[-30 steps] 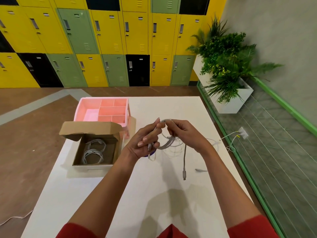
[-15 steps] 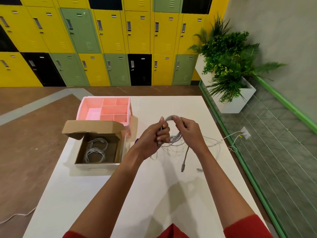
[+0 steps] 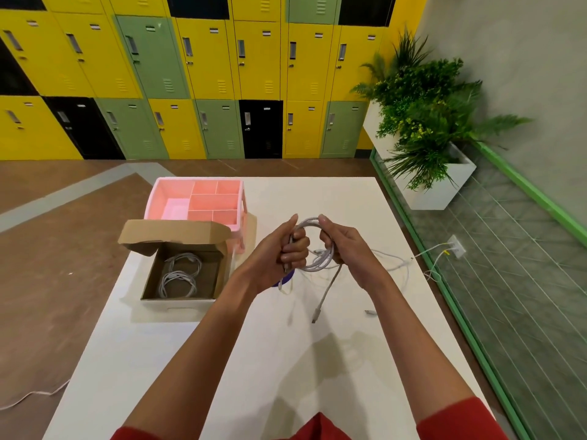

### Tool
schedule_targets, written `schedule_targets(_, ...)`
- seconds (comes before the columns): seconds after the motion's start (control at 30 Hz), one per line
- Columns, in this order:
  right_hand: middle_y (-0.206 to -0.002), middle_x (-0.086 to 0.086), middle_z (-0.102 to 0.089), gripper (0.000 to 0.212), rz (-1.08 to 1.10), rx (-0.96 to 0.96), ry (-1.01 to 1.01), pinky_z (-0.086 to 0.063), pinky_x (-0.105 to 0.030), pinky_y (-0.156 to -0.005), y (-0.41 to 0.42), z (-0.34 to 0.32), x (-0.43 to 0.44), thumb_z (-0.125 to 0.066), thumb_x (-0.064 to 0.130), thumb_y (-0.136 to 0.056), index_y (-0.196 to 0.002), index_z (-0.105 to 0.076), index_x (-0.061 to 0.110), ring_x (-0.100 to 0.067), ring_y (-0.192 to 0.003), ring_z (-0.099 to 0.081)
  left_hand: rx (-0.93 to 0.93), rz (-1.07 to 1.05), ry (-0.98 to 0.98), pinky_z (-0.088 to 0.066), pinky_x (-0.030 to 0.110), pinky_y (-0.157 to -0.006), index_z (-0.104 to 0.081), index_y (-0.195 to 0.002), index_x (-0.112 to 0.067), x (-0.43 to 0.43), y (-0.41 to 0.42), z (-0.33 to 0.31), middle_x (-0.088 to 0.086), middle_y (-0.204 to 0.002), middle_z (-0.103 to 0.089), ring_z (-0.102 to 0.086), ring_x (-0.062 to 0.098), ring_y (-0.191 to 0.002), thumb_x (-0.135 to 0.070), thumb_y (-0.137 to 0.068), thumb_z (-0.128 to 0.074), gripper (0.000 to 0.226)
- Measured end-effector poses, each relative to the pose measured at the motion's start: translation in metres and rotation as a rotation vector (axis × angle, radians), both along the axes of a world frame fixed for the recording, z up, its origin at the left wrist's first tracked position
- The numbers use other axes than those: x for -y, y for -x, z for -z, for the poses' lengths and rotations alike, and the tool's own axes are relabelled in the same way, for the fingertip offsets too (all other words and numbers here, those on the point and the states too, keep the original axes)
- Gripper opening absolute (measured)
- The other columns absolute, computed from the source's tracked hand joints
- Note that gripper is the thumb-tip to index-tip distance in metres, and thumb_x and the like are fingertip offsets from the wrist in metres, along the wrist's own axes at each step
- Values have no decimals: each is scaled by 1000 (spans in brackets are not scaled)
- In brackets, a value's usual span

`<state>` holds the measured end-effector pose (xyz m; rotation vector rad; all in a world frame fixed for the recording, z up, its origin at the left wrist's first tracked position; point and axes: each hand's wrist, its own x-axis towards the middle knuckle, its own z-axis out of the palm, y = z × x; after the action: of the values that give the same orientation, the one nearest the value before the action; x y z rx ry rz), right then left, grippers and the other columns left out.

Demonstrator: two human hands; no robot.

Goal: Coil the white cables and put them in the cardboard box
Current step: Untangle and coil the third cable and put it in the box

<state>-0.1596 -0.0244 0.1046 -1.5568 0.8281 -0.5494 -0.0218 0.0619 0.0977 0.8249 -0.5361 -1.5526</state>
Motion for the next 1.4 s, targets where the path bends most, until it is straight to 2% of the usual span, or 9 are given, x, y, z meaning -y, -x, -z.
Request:
schedule_targets(0.23, -55, 7, -29, 45, 57, -10, 96, -24, -18, -50, -2, 1, 0, -52, 44, -95, -66, -43, 12, -6, -50, -25, 315, -219, -87, -26, 19, -48, -38, -71, -17, 2, 14, 9, -2, -61, -19, -19, 11, -53, -42, -100, -40, 38)
schedule_targets(0.37, -50, 15, -46, 42, 57, -27, 176, -31, -17, -55, 3, 3, 0, -49, 40, -98, -68, -59, 12, -2, -50, -36, 382, -214, -69, -18, 21, -45, -35, -69, -18, 2, 10, 5, -2, -60, -17, -15, 10, -49, -41, -101, -39, 40)
schedule_targets(0.47, -66, 0, -62, 32, 106, 41, 305, -35, -29, -66, 7, -1, 8, -55, 35, -96, -76, -69, 14, -14, -62, -45, 409, -101, -60, -15, 23, -49, -35, -70, -17, -2, 8, 3, -2, -60, -18, -14, 10, -50, -39, -102, -35, 39)
schedule_targets(0.6, -78, -13, -66, 30, 103, 92, 415, -37, -31, -68, 2, -20, 12, -58, 35, -94, -77, -69, 13, -41, -74, -53, 246, 24, -35, -17, 17, -43, -37, -68, -16, -6, 18, 10, -6, -56, -21, -18, 5, -44, -31, -103, -31, 38)
schedule_targets(0.83, -75, -31, -54, 36, 104, 135, 401, -35, -31, -69, 0, -30, 14, -55, 43, -94, -79, -69, 12, -36, -65, -46, -20, 32, 48, -19, 16, -41, -36, -69, -16, -10, 19, 7, -9, -53, -24, -18, 2, -41, -33, -100, -34, 35)
schedule_targets(0.93, -53, 0, -43, 35, -27, 37, 285, -31, -18, -55, 10, -30, 13, -55, 38, -95, -86, -69, 7, -5, -50, -36, -121, 11, 89, -23, 16, -41, -36, -70, -17, -12, 13, 5, -8, -54, -18, -12, 5, -42, -34, -101, -33, 35)
schedule_targets(1.0, -48, 16, -42, 31, -154, -79, 248, -29, -11, -50, 13, -26, 10, -60, 37, -92, -86, -68, 8, 0, -48, -37, -164, -15, 99, -24, 15, -39, -38, -70, -17, -12, 10, 4, -7, -55, -14, -11, 5, -42, -34, -101, -31, 36)
schedule_targets(1.2, -44, 18, -42, 32, -157, -131, 277, -30, -10, -48, 9, -23, 5, -55, 34, -95, -74, -57, 11, 0, -45, -36, -172, -32, 90, -28, 16, -42, -41, -69, -16, -13, 9, 6, -7, -51, -24, -21, 3, -39, -38, -101, -31, 40)
schedule_targets(1.4, -53, 17, -41, 32, -161, -115, 251, -29, -12, -51, 10, -14, 7, -52, 37, -97, -81, -61, 11, 0, -51, -35, 33, -84, 64, -23, 17, -44, -33, -67, -18, -13, 9, 5, -8, -51, -22, -20, 4, -42, -40, -102, -33, 41)
